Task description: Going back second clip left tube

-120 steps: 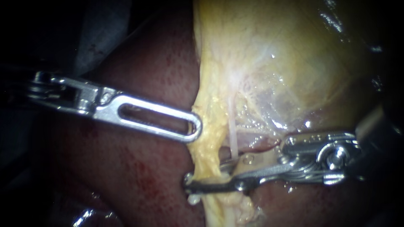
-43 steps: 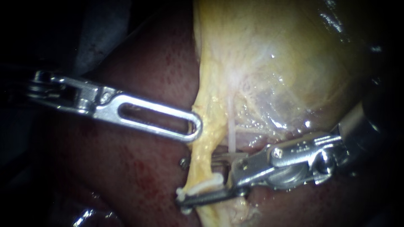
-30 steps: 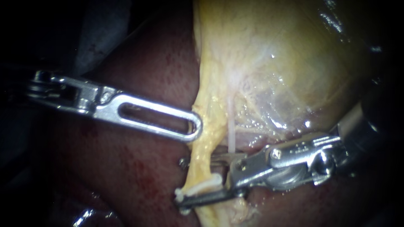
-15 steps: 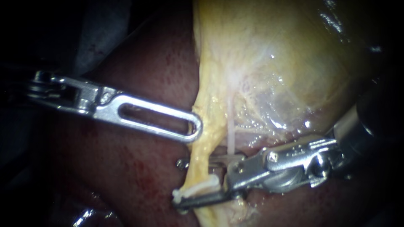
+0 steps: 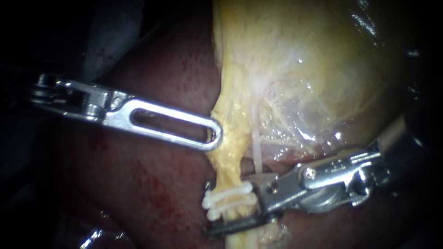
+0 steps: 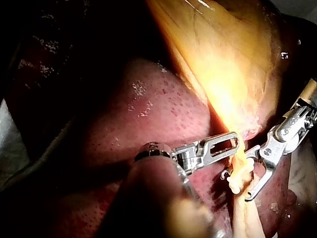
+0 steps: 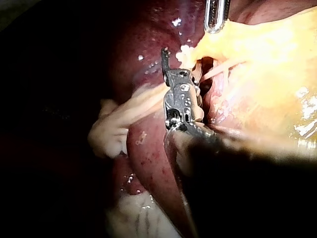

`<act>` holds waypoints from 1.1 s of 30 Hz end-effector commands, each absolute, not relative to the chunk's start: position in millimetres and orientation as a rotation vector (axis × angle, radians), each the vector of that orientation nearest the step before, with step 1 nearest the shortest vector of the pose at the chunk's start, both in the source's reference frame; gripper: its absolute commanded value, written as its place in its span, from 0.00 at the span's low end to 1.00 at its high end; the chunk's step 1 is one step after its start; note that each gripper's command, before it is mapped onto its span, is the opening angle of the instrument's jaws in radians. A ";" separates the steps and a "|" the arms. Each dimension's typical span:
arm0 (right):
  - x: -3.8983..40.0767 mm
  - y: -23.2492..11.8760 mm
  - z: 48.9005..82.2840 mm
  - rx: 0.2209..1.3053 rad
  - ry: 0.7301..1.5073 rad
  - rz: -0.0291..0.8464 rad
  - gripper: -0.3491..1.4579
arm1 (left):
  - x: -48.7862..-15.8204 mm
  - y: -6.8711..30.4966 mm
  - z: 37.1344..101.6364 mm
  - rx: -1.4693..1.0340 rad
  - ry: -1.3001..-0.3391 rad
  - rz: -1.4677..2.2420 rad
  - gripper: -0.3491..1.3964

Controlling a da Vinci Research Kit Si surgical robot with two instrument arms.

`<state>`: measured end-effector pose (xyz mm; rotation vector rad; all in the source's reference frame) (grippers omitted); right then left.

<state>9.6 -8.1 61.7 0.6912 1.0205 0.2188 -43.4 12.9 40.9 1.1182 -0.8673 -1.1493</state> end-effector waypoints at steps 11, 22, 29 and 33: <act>6.0 -3.6 58.8 0.670 1.032 0.257 0.49 | -43.4 12.9 40.9 1.119 -0.867 -1.149 0.00; 0.6 0.2 56.3 0.627 1.046 0.284 0.49 | -43.4 12.9 40.9 1.119 -0.867 -1.149 0.00; -3.5 2.8 54.3 0.591 1.051 0.306 0.49 | -43.1 13.1 41.1 1.116 -0.868 -1.150 0.00; -5.3 3.5 53.7 0.579 1.051 0.315 0.49 | -43.0 13.1 41.2 1.116 -0.868 -1.150 0.00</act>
